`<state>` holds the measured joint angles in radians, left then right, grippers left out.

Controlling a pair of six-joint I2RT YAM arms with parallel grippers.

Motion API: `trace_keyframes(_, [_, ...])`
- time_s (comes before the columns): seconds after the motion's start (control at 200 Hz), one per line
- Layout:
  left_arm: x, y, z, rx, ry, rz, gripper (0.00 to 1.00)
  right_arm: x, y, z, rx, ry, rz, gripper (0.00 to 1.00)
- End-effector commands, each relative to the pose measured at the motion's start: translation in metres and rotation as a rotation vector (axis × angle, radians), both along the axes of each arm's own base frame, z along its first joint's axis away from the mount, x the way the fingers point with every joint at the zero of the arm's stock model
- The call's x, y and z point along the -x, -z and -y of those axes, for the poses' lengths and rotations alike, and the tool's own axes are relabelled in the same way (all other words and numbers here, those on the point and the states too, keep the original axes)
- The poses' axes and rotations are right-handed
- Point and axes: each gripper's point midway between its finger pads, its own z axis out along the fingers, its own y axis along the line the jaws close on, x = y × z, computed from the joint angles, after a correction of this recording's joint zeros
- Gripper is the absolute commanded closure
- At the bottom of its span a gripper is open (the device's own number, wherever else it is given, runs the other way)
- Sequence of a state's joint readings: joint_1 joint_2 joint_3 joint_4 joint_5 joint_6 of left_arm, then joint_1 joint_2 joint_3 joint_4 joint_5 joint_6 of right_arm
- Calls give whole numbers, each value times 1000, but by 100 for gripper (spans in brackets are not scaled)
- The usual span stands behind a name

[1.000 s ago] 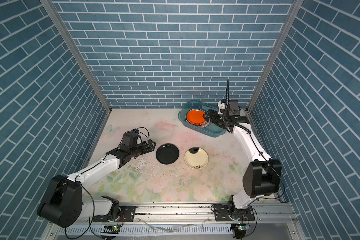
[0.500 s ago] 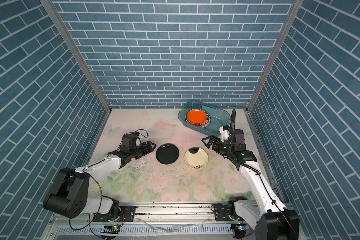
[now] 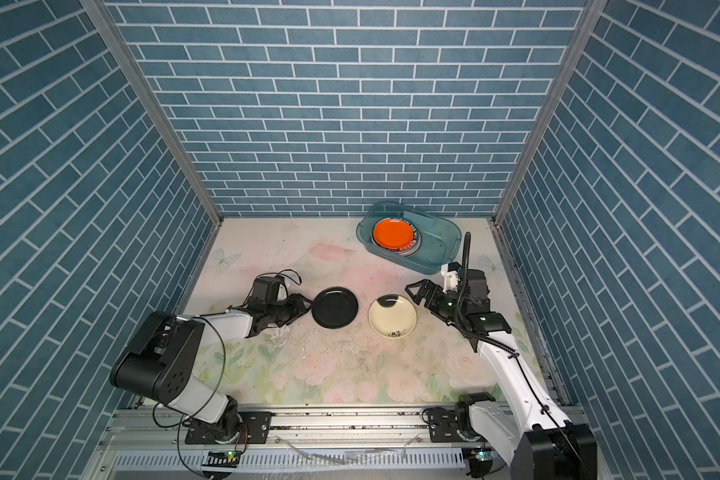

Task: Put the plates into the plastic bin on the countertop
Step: 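Move the left gripper to the black plate rim while the right withdraws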

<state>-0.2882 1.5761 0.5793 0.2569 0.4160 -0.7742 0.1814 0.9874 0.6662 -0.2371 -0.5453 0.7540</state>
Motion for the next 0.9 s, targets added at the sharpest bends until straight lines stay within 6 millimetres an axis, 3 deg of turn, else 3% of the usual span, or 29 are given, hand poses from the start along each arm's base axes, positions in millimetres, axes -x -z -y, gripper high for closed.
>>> trace_keyframes(0.0, [-1, 8, 2, 8, 12, -16, 51, -4, -5, 1, -11, 29, 28, 5])
trace_keyframes(0.13, [-2, 18, 4, 10, 21, -39, 56, -4, -1, 3, -6, 35, 19, 5])
trace_keyframes(0.18, [-3, 22, 6, 15, 24, -48, 61, -4, -1, 2, -7, 35, 17, 5])
trace_keyframes(0.28, [-3, 32, 7, 18, 16, -81, 80, -5, 0, 2, -9, 37, 18, 8])
trace_keyframes(0.355, [-2, 35, 8, 25, 20, -91, 80, -5, -1, 1, -12, 34, 20, 10])
trace_keyframes(0.565, [-4, 32, 8, 10, 29, -93, 82, -3, 1, 0, -15, 32, 16, 11])
trace_keyframes(0.64, [-4, 30, 8, 10, 28, -90, 94, -3, 2, 0, -19, 34, 16, 11])
trace_keyframes(0.725, [-4, 27, 8, 13, 31, -87, 100, -3, 2, -2, -35, 32, 15, 11])
trace_keyframes(0.895, [-5, 4, 22, 99, 65, -78, 100, -3, 0, -9, -68, 19, 18, 12])
